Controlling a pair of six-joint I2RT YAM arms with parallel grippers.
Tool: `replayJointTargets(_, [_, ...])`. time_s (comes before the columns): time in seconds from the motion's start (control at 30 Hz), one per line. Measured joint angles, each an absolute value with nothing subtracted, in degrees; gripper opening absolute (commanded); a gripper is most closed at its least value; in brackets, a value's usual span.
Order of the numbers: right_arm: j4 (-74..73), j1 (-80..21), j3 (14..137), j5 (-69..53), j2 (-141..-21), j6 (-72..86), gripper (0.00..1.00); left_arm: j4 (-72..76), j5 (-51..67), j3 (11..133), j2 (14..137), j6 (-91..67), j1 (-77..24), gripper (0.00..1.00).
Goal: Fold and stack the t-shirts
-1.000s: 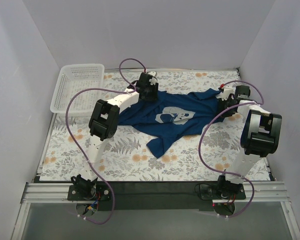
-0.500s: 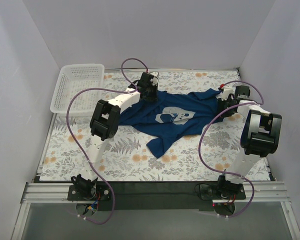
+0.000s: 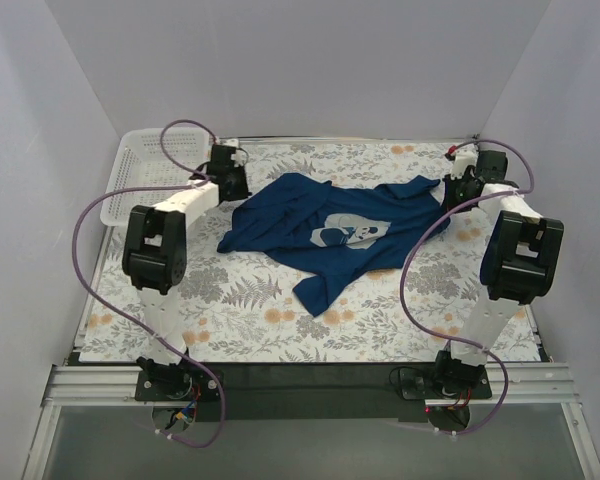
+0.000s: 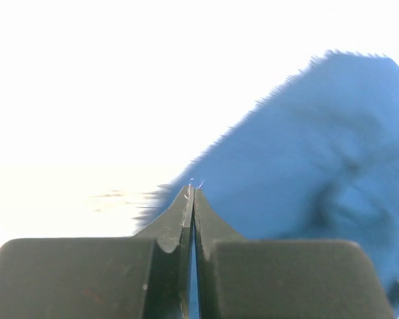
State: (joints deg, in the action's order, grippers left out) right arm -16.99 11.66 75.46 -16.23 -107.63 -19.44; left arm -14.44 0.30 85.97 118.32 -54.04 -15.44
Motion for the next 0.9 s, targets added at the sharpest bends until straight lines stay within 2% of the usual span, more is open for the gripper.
replayJointTargets(0.1, [-17.0, 11.7, 80.3, -15.7, -110.4, -19.2, 0.01, -11.8, 1.4, 81.1, 113.6, -54.7, -9.0, 0.0])
replayJointTargets(0.17, [-16.9, 11.7, 82.0, -15.5, -111.3, -19.2, 0.1, -10.7, 4.8, 79.1, 111.8, -54.6, -6.7, 0.17])
replayJointTargets(0.2, [-17.0, 11.7, 82.2, -15.5, -111.4, -19.1, 0.25, -10.2, 7.2, 78.8, 111.6, -54.5, -6.4, 0.35])
replayJointTargets(0.23, [-17.0, 11.7, 82.2, -15.5, -111.4, -19.2, 0.32, -9.8, 9.8, 78.7, 111.7, -54.2, -6.6, 0.41])
replayJointTargets(0.27, [-17.0, 11.7, 82.2, -15.3, -111.3, -19.6, 0.4, -9.4, 12.3, 78.7, 111.9, -54.5, -7.4, 0.44])
replayJointTargets(0.3, [-16.9, 11.7, 82.0, -15.0, -111.1, -19.8, 0.53, -8.9, 14.9, 78.7, 112.1, -54.7, -8.0, 0.48])
replayJointTargets(0.4, [-15.9, 11.7, 78.3, -14.8, -108.5, -21.1, 0.67, -8.3, 18.5, 78.7, 112.2, -54.7, -12.3, 0.5])
replayJointTargets(0.5, [-16.5, 11.7, 70.3, -17.6, -100.5, -22.9, 0.68, -8.1, 21.0, 80.0, 113.0, -54.6, -16.9, 0.5])
replayJointTargets(0.67, [-20.6, 10.2, 60.7, -29.1, -88.9, -24.2, 0.67, -8.4, 21.0, 86.7, 117.9, -54.2, -23.1, 0.51])
replayJointTargets(0.9, [-24.6, 5.2, 53.1, -33.8, -92.0, -19.1, 0.67, -11.4, 15.7, 88.2, 122.6, -53.3, -26.2, 0.51])
